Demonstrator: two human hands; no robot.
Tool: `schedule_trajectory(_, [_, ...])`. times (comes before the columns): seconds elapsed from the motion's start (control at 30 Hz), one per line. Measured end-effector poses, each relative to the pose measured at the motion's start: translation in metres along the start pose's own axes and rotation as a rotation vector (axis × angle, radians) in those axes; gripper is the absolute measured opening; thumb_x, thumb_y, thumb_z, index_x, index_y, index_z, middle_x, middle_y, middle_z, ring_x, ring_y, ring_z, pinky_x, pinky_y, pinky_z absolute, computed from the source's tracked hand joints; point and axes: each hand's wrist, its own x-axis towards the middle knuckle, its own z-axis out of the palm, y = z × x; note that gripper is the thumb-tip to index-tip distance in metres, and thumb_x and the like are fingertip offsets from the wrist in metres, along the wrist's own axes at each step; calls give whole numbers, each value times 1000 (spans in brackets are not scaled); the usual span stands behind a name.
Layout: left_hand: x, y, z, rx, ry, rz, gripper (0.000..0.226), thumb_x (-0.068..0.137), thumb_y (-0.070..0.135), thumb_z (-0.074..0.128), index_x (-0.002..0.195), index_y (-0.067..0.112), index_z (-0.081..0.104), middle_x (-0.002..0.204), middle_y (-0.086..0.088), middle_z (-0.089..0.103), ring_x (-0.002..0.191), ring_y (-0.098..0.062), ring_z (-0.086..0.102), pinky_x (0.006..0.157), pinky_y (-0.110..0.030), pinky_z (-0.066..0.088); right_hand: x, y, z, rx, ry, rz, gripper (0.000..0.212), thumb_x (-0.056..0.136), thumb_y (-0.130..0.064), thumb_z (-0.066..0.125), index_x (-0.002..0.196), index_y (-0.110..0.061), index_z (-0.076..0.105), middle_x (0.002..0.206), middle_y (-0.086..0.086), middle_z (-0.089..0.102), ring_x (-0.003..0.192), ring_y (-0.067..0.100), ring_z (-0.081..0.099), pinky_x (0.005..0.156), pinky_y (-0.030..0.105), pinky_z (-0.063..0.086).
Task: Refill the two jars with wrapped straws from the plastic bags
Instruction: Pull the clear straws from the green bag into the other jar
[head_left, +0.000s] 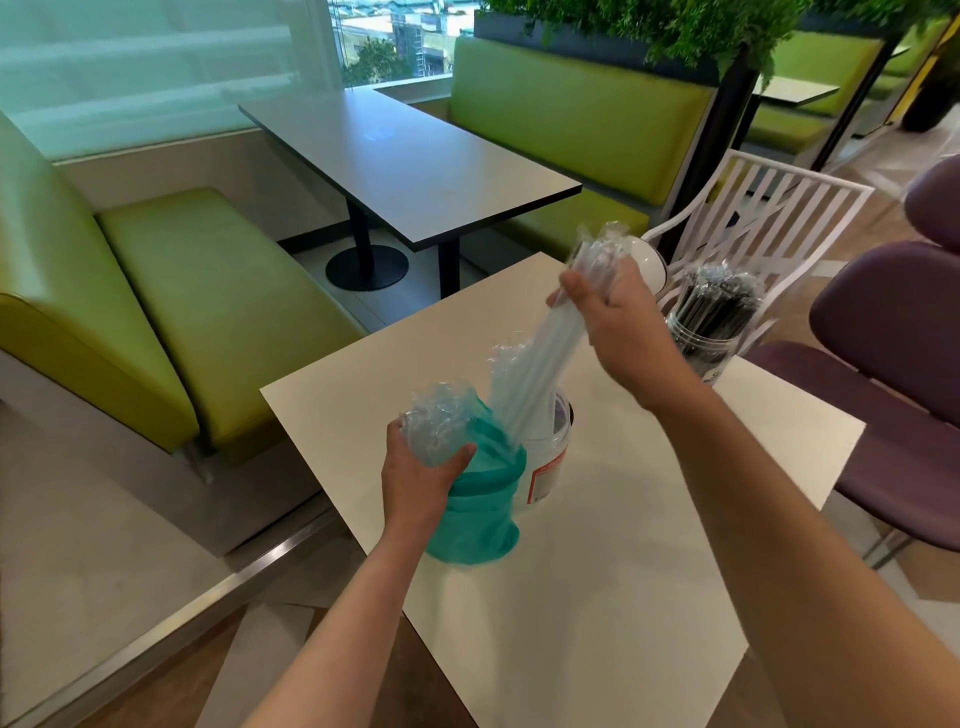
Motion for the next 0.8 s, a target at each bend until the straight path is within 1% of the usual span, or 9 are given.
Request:
schedule_trajectory(0.07, [0, 0, -1, -5, 3, 1, 83, 72, 40, 83, 136, 23, 32, 135, 1, 47, 117, -17, 49, 95, -28, 42, 2, -4, -6, -46, 11, -20, 21, 100, -35, 48, 113, -19, 43, 97, -4, 68, 93, 8, 62, 83, 26, 48])
schedule_trajectory(0.13, [0, 0, -2, -9, 1, -1, 82, 73, 39, 82, 136, 23, 32, 135, 2, 47, 114, -13, 48, 96, -29, 42, 3, -2, -7, -90, -24, -24, 26, 100, -35, 48, 118, -16, 43, 105, 0, 68, 101, 15, 62, 91, 34, 49])
schedule_trajectory(0.23, [0, 0, -2, -6, -7, -7, 82, 73, 39, 82, 136, 24, 32, 136, 2, 47, 110, -9, 45, 97, -30, 43, 2, 10, -1, -132, -87, -9, 38, 100, -32, 49, 130, -9, 41, 112, 3, 65, 104, 15, 61, 96, 38, 49])
schedule_trajectory(0.4, [2, -2, -1, -9, -15, -12, 83, 72, 41, 82, 136, 26, 31, 136, 4, 46, 120, -16, 49, 96, -28, 42, 6, 45, 12, -219, -146, 110, 48, 98, -40, 49, 138, -17, 36, 136, 8, 53, 118, 25, 56, 97, 48, 51])
schedule_trajectory(0.5, [3, -3, -2, 1, -15, -12, 83, 72, 41, 82, 136, 25, 31, 137, 3, 45, 122, -18, 49, 96, -28, 41, 5, 71, 20, -296, -137, 182, 52, 96, -44, 51, 139, -18, 39, 140, 7, 44, 122, 27, 52, 97, 48, 52])
schedule_trajectory(0.57, [3, -3, -2, -2, -14, -16, 83, 73, 40, 82, 137, 25, 31, 138, 3, 45, 122, -18, 48, 98, -29, 41, 1, 89, 27, -304, -112, 262, 51, 97, -39, 53, 140, -15, 40, 142, 9, 39, 123, 29, 50, 98, 47, 51])
schedule_trajectory(0.63, [3, -4, -2, -14, -11, -19, 83, 72, 39, 82, 137, 25, 31, 137, 3, 45, 121, -17, 48, 97, -29, 41, -4, 103, 33, -284, -79, 310, 50, 95, -34, 58, 137, -13, 42, 140, 9, 40, 121, 27, 50, 98, 40, 49])
schedule_trajectory(0.7, [3, -5, -2, -21, -8, -19, 83, 72, 39, 83, 136, 26, 32, 137, 3, 45, 122, -17, 48, 98, -29, 41, -10, 111, 38, -236, -59, 301, 50, 92, -28, 64, 134, -14, 41, 137, 7, 44, 118, 23, 51, 96, 31, 45])
schedule_trajectory(0.8, [5, -6, -2, -28, -9, -25, 83, 71, 39, 83, 136, 27, 32, 135, 4, 46, 122, -18, 48, 100, -32, 42, -13, 113, 41, -169, -40, 251, 63, 86, -18, 73, 135, -23, 33, 141, 4, 44, 123, 24, 51, 96, 30, 46])
